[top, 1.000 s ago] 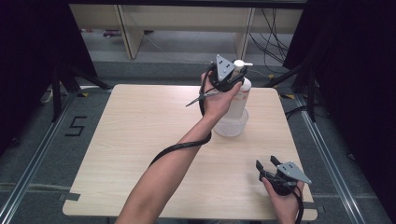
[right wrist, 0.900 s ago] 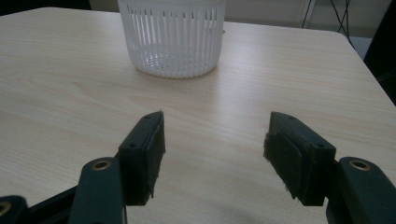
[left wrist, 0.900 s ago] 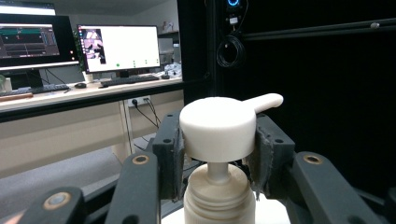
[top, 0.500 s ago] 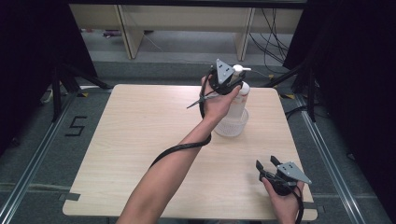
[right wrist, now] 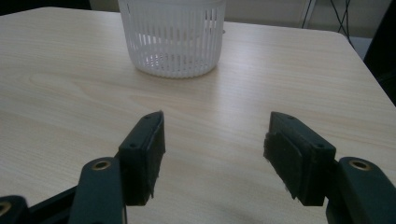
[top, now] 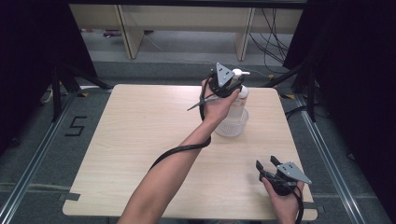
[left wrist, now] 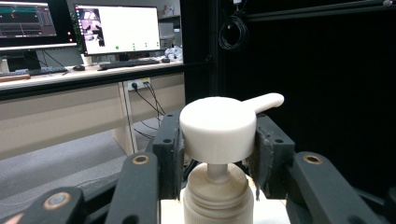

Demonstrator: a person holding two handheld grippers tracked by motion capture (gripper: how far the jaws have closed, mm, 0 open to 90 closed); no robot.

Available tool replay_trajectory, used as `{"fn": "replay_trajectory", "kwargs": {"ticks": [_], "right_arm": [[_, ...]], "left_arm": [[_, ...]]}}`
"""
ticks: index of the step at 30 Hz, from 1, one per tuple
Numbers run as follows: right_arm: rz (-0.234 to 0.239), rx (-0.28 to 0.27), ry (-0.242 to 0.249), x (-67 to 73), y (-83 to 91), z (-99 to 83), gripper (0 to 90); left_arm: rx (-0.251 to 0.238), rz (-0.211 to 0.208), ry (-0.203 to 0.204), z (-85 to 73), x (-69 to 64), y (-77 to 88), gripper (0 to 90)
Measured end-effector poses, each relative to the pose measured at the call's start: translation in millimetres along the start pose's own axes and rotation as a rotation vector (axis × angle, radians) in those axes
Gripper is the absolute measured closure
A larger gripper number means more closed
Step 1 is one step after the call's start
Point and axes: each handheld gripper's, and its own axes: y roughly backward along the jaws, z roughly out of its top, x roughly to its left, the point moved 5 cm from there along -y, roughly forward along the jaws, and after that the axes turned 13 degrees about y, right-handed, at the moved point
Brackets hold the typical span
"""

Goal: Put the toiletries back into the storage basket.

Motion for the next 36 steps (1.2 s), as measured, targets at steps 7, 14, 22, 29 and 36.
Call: {"fn": "replay_trajectory", "kwargs": {"ticks": [7, 14, 22, 29, 36], "right_arm": [[0.000, -0.003, 0.007, -0.4, -0.3, 0.0, 38.0], [0.001, -0.001, 0.004, -0.3, -0.1, 0.0, 38.0], [0.001, -0.001, 0.004, -0.3, -0.1, 0.0, 38.0], [0.001, -0.004, 0.008, -0.3, -0.3, 0.0, 38.0], [-0.019, -0.008, 0.049, -3.8, 0.3, 0.3, 38.0]], "left_arm": [[0.009, 0.000, 0.000, -3.8, -0.4, -0.5, 58.9], [0.016, -0.003, 0.001, -8.4, -1.6, -1.6, 58.9], [0.035, -0.001, 0.000, -15.6, -1.5, -3.2, 58.9], [0.046, -0.001, 0.002, -20.7, -1.7, -3.4, 58.9], [0.058, -0.001, 0.007, -26.8, -1.7, -4.5, 58.9]]}}
